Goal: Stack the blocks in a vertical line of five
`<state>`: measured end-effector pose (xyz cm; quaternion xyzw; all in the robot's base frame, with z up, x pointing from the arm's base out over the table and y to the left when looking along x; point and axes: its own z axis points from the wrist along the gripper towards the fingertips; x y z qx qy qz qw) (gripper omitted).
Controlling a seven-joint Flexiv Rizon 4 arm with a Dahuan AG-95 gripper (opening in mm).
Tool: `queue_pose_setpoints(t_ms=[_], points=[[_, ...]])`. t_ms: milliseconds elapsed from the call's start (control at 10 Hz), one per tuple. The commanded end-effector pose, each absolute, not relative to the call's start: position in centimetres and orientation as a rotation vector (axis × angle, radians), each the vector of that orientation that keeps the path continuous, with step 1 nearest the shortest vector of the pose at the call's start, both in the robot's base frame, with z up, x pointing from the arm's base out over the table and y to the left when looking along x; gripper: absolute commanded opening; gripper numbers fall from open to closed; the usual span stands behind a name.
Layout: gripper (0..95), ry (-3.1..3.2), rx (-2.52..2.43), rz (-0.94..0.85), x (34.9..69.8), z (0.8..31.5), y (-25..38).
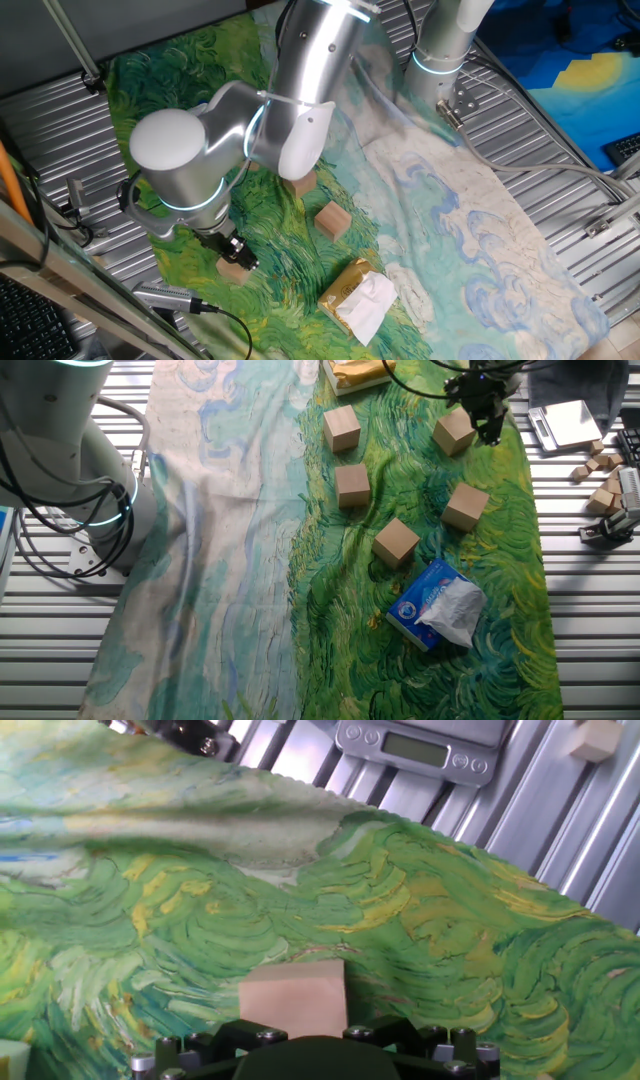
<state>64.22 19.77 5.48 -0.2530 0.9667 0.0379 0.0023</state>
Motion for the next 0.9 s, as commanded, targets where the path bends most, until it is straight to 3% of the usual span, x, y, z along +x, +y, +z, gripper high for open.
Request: queue_pose_setpoints(t_ms=[100,700,800,900], points=[[95.0,3.037,-0.792,0.119,64.2,5.4,19.8],[95.0,3.045,-0.770,0.112,64.3,4.4,19.9],[76.0,3.047,-0.753,0.114,64.3,4.0,19.9],[76.0,3.050,-0.728,0.118,64.3,3.7,19.9]])
